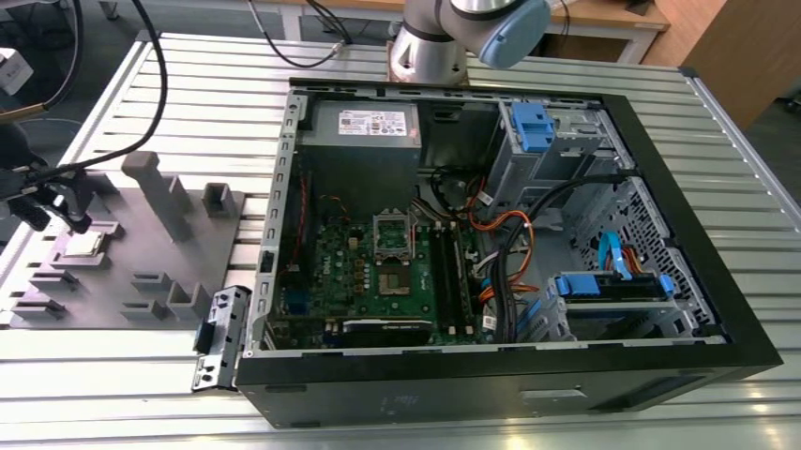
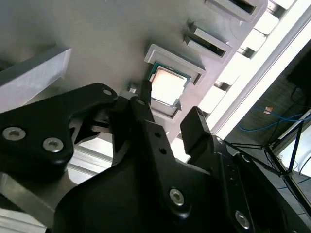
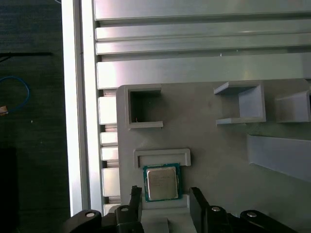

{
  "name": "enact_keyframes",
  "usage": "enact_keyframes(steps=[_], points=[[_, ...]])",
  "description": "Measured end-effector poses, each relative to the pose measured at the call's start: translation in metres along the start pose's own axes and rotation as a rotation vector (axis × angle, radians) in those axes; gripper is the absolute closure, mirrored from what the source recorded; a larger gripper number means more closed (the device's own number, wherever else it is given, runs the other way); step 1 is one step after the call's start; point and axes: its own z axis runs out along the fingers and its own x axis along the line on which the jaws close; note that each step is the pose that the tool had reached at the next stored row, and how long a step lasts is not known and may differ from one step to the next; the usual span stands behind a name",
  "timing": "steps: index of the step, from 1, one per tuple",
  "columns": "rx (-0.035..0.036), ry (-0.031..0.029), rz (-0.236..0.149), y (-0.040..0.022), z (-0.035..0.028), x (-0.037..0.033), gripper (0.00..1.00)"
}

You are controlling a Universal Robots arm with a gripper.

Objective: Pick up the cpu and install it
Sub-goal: 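Pick up the cpu and move it towards the insertion slot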

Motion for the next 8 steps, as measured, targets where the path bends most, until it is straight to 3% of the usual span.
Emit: enact_keyframes(steps=[3,4,8], points=[[0.0,0.0,0.0,0.0,0.0,0.0,0.42],[0.0,0.0,0.0,0.0,0.0,0.0,0.35],[-0.0002,-0.0003,0.0,0.0,0.0007,0.0,0.35]])
